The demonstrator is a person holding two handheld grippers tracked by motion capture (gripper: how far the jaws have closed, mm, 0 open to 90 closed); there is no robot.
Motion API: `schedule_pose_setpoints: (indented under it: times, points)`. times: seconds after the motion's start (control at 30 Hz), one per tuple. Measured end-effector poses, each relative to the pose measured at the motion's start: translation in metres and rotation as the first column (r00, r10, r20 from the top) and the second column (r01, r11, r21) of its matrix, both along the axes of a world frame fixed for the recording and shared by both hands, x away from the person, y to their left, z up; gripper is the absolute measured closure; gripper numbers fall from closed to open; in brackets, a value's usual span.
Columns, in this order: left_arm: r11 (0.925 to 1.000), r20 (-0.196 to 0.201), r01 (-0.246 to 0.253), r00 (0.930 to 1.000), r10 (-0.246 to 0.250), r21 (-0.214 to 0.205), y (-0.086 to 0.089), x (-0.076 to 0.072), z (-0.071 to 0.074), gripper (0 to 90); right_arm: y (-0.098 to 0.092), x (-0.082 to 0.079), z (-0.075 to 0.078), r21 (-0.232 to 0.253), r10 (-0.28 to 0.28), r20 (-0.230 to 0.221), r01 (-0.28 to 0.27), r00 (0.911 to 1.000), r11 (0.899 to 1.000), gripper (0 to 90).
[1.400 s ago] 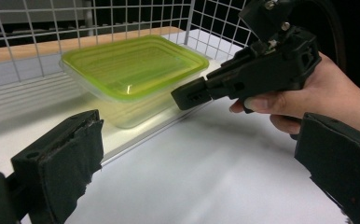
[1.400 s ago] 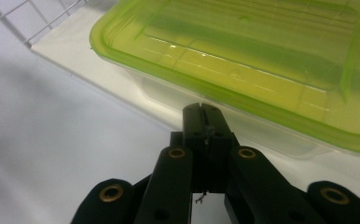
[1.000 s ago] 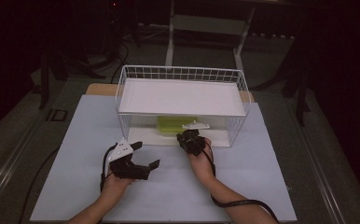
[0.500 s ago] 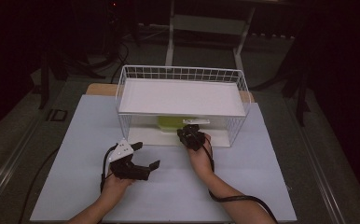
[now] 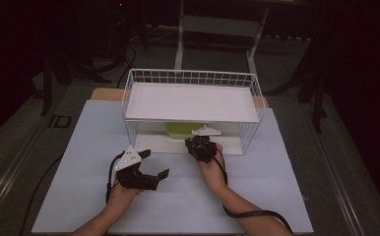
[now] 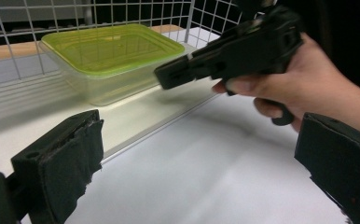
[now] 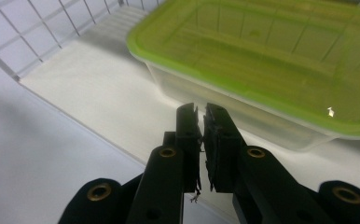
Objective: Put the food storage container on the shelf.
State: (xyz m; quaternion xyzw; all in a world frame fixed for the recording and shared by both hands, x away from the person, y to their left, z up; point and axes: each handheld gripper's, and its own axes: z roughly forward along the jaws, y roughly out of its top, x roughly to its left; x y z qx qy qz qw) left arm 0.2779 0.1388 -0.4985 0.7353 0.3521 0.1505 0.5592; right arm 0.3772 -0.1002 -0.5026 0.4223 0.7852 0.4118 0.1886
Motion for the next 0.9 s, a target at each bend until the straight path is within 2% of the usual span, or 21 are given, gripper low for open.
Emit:
schedule_pose_setpoints:
  times: [0.13, 0.2, 0.3, 0.47, 0.6, 0.67, 0.73, 0.9]
  points:
    - [1.0000, 0.002, 0.005, 1.0000, -0.005, 0.003, 0.000, 0.001, 0.000, 1.7, -0.004, -0.008, 0.006, -0.015, 0.022, 0.037, -0.022, 0.9991, 1.000, 77.4]
    - [1.0000, 0.003, 0.007, 1.0000, -0.007, 0.003, 0.000, 0.002, 0.000, 1.7, -0.006, -0.011, 0.008, -0.001, 0.027, 0.035, -0.027, 0.9990, 1.000, 73.0]
    - [0.9998, -0.004, 0.019, 0.9998, -0.019, -0.006, -0.001, 0.002, 0.000, 1.7, -0.010, -0.016, 0.010, 0.020, 0.037, 0.024, -0.037, 0.9990, 0.999, 59.0]
    - [0.9989, -0.005, 0.043, 0.9991, -0.043, -0.020, -0.003, 0.003, 0.001, 1.7, -0.014, -0.022, 0.013, 0.039, 0.072, 0.013, -0.072, 0.9973, 0.997, 50.6]
    - [0.9986, 0.003, 0.053, 0.9986, -0.053, -0.003, -0.007, 0.004, 0.004, 1.7, -0.015, -0.027, 0.017, 0.055, 0.086, 0.018, -0.087, 0.9961, 0.995, 38.6]
    - [0.9972, 0.006, 0.074, 0.9972, -0.074, -0.005, -0.009, 0.005, 0.008, 1.7, -0.015, -0.029, 0.018, 0.062, 0.096, 0.007, -0.097, 0.9953, 0.993, 32.5]
    - [0.9964, 0.006, 0.085, 0.9964, -0.085, -0.004, -0.010, 0.004, 0.011, 1.7, -0.016, -0.031, 0.018, 0.075, 0.139, -0.021, -0.137, 0.9901, 0.988, 20.4]
    - [0.9954, 0.000, 0.096, 0.9954, -0.096, -0.006, -0.008, 0.004, 0.016, 1.7, -0.022, -0.039, 0.019, 0.127, 0.174, -0.048, -0.167, 0.9836, 0.978, 16.2]
